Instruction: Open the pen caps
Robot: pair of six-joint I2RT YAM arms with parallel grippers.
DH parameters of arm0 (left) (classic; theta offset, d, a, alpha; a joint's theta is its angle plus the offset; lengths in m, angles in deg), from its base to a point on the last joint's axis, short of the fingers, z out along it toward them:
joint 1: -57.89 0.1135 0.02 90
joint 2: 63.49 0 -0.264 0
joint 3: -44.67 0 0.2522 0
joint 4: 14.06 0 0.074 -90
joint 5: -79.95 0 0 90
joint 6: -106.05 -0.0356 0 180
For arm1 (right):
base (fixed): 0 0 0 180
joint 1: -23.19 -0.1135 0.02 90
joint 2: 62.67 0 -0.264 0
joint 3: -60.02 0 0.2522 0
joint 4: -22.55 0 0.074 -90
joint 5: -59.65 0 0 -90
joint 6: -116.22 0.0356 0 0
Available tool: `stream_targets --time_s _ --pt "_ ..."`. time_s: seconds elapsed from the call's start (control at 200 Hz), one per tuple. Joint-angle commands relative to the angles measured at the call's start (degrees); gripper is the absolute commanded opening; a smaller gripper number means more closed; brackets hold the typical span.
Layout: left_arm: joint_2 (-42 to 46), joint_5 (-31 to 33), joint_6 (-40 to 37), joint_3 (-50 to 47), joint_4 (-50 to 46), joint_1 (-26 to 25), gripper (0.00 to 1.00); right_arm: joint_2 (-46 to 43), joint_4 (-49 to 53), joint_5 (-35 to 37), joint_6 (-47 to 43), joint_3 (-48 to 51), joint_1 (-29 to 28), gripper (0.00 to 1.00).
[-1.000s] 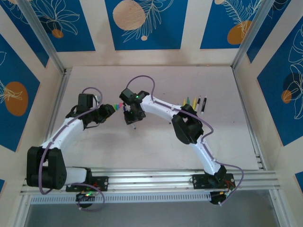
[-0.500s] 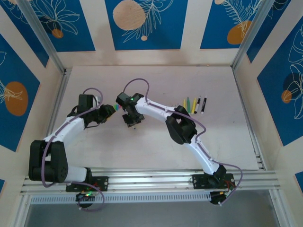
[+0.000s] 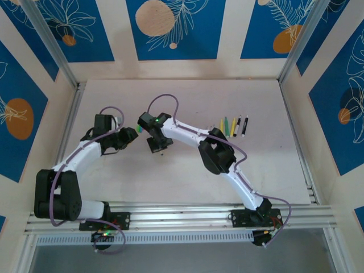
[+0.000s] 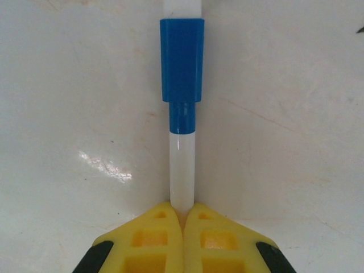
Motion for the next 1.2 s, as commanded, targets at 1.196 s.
stream_targets --time_s 1.196 --pt "-11.91 2.38 3.33 15.25 1.63 -14.29 0.43 -28.06 -19.89 -14.58 1.55 27.87 3.50 0.00"
